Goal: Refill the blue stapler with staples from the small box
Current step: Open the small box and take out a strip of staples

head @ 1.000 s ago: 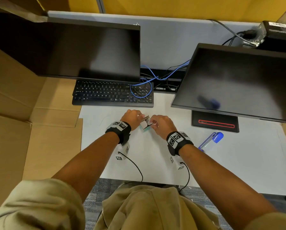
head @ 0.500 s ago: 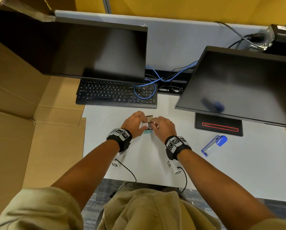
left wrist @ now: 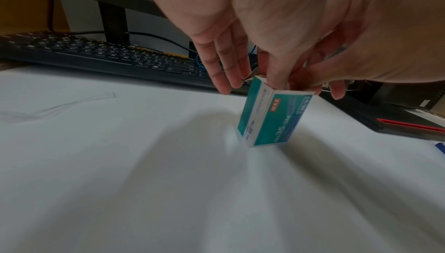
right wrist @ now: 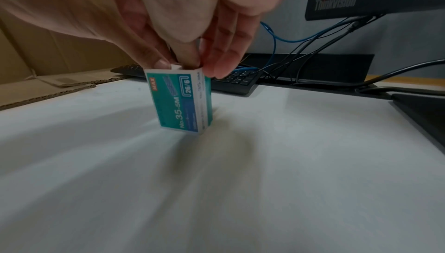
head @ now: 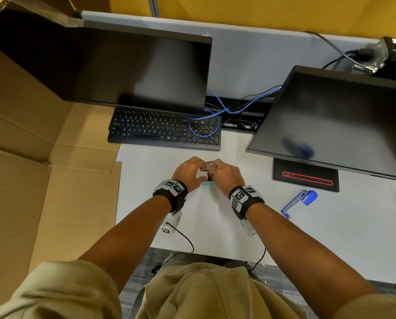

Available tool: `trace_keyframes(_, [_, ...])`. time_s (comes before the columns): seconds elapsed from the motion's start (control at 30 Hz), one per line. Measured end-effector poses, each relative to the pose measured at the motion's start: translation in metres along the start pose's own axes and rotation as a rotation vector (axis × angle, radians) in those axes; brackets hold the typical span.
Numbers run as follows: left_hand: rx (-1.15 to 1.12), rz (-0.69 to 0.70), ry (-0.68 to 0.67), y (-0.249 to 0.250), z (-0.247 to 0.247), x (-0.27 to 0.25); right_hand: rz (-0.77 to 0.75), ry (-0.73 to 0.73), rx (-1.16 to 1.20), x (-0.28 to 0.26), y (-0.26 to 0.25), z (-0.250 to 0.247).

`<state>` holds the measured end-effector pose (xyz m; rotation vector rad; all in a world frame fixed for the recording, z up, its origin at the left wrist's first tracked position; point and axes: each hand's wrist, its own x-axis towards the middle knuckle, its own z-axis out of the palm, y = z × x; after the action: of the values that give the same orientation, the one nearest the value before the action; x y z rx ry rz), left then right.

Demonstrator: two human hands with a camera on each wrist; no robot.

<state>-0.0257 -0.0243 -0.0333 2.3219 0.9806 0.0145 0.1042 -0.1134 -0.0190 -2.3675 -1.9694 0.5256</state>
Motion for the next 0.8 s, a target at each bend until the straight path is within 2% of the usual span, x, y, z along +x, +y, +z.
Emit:
trace_keyframes(0.3, [-0.016,-0.076,-0.027,0.002,-0.002,0.0,-0.149,-0.118,0.065,0.009,0.008,-0.014])
trace_keyframes(0.5, [-0.189,-0.212,-0.073,0.012,-0.003,0.004,-0.036,-0.135,0.202,0.015,0.015,-0.029])
trace_keyframes(0.57, [-0.204,-0.237,-0.076,0.013,-0.004,0.005,-0.044,-0.158,0.213,0.014,0.013,-0.028])
trace_keyframes(0.8, [-0.083,-0.124,-0.068,0.015,-0.003,0.005,-0.133,-0.139,0.004,0.012,0.0,-0.017])
